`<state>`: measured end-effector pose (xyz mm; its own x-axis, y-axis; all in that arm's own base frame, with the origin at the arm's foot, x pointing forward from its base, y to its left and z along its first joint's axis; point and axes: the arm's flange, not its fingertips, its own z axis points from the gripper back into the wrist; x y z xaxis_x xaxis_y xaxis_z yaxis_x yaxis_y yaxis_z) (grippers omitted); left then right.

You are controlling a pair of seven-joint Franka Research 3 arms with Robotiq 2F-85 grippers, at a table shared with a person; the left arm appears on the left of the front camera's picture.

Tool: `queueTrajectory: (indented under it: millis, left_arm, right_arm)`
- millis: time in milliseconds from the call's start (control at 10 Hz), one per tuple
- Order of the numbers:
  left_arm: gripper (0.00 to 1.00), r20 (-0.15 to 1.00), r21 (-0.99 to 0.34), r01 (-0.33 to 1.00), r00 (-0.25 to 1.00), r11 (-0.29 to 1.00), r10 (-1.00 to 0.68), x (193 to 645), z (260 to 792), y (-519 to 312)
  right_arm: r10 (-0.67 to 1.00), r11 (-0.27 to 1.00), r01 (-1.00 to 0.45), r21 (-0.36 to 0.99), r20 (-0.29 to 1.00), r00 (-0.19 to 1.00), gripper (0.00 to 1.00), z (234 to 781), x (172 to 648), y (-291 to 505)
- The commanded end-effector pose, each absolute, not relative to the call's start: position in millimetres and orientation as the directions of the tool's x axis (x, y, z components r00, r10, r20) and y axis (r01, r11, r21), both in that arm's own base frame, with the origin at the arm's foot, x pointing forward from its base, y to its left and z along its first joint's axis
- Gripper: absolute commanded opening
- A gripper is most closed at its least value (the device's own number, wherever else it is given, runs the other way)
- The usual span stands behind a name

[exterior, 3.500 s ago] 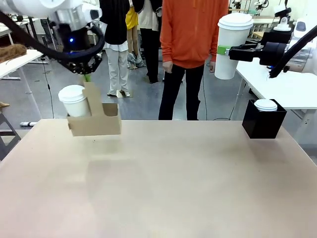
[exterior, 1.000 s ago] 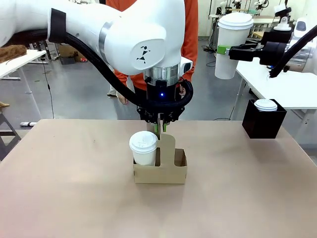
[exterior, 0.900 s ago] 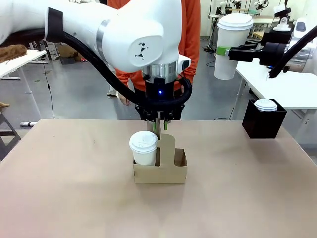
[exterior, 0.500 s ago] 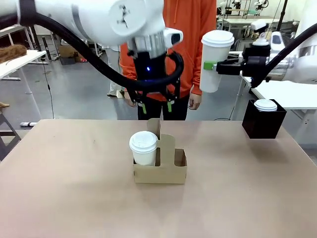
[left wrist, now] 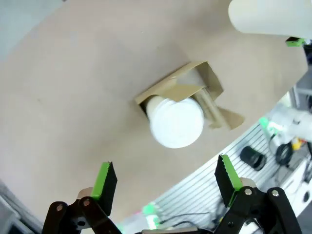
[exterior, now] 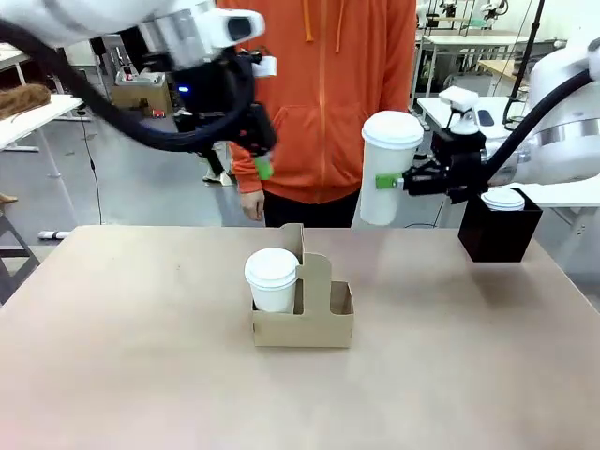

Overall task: Pour a drink into a cup and package it in a carrier.
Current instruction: Insert the held 600 ml Paper Cup into the Cup Carrier.

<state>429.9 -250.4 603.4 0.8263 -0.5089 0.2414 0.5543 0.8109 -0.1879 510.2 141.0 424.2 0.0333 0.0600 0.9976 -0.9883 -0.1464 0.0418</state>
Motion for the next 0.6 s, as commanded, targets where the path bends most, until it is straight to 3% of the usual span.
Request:
queueTrajectory:
  millis: [0,100,200,300,500]
  left_arm:
    - [1.00,0.381,-0.201,0.712,0.689,0.673,-0.616,413,587,-199]
    - [1.00,0.445,-0.178,0.743,0.646,0.646,-0.620,415,580,-185]
    - [1.00,0.456,-0.242,0.692,0.700,0.680,-0.550,414,577,-187]
    - [1.00,0.367,-0.151,0.690,0.704,0.708,-0.608,428,599,-197]
    - [1.00,0.367,-0.151,0.690,0.704,0.708,-0.608,428,599,-197]
  right_arm:
    - [0.064,-0.224,-0.975,0.008,0.998,-0.006,0.80,418,511,144]
    - [0.089,-0.192,-0.981,0.027,0.996,0.010,0.80,409,514,149]
    - [0.071,-0.188,-0.982,0.034,0.997,0.021,0.80,415,507,144]
    - [0.071,-0.188,-0.982,0.034,0.997,0.021,0.80,415,507,144]
    - [0.071,-0.188,-0.982,0.034,0.997,0.021,0.80,415,507,144]
